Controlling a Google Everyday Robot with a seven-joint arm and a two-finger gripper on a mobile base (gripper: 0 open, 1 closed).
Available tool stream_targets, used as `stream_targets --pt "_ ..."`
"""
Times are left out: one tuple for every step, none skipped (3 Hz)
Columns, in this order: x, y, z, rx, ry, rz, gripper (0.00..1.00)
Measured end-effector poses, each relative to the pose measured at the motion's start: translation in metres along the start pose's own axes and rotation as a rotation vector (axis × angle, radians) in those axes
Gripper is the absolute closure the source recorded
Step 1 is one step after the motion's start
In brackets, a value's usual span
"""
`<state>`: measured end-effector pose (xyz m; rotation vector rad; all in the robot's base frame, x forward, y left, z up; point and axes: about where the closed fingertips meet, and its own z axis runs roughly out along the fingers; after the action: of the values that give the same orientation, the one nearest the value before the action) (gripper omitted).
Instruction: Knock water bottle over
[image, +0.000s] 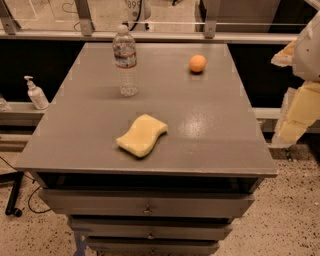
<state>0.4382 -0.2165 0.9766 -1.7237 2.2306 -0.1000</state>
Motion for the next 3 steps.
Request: stream_targets --pt "0.000 0.000 0.000 0.000 0.000 0.000 0.00" --pt "-0.004 0.000 0.003 -0.009 -0.029 -0.009 0.00" --pt "-0.020 0.000 0.028 -0.044 -0.103 -0.018 0.00"
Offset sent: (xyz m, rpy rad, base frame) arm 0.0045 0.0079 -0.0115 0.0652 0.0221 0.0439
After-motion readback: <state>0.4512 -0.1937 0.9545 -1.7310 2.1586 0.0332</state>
